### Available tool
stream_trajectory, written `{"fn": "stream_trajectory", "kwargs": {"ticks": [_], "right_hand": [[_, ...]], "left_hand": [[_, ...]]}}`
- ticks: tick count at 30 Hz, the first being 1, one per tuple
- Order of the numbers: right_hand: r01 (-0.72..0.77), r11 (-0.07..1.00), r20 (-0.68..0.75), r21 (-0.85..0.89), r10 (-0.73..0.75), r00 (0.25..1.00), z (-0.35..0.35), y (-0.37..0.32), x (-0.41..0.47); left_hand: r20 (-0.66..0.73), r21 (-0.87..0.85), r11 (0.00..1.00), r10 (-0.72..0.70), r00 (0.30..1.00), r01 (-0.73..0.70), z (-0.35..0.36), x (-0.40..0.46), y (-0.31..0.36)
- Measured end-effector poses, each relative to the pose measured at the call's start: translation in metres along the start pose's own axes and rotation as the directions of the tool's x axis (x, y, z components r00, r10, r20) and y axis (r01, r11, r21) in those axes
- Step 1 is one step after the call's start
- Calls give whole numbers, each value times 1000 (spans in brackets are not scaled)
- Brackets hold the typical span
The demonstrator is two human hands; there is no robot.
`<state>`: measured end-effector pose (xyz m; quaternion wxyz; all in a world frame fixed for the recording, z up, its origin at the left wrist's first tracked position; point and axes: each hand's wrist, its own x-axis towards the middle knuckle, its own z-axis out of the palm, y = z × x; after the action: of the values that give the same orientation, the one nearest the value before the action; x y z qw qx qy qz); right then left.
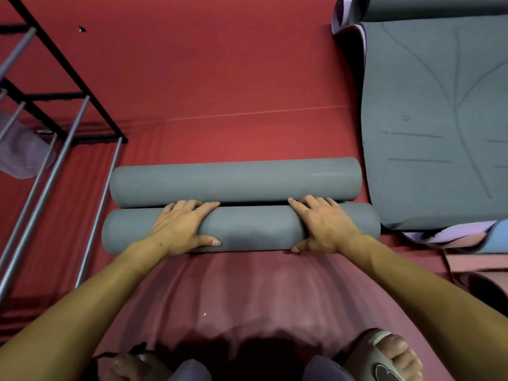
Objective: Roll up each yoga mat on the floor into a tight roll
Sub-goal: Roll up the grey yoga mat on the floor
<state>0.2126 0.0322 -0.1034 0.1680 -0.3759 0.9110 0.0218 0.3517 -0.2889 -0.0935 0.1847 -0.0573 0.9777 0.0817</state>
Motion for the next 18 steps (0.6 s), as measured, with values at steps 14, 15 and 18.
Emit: {"fn": "stream_trajectory", "kwargs": {"ticks": [14, 15, 18], "right_hand": [[-48, 998, 61, -28, 50, 997, -13, 3, 10], [-50, 998, 68, -49, 53, 996, -13, 1, 10], [-55, 998, 17, -37, 56, 998, -13, -3, 11]], "left_hand": [[-4, 107, 994, -37, 999, 37, -12, 16, 10], [8, 105, 993, -47, 999, 46, -13, 16, 10], [22, 82, 995, -65, 998, 63, -16, 17, 10]]}}
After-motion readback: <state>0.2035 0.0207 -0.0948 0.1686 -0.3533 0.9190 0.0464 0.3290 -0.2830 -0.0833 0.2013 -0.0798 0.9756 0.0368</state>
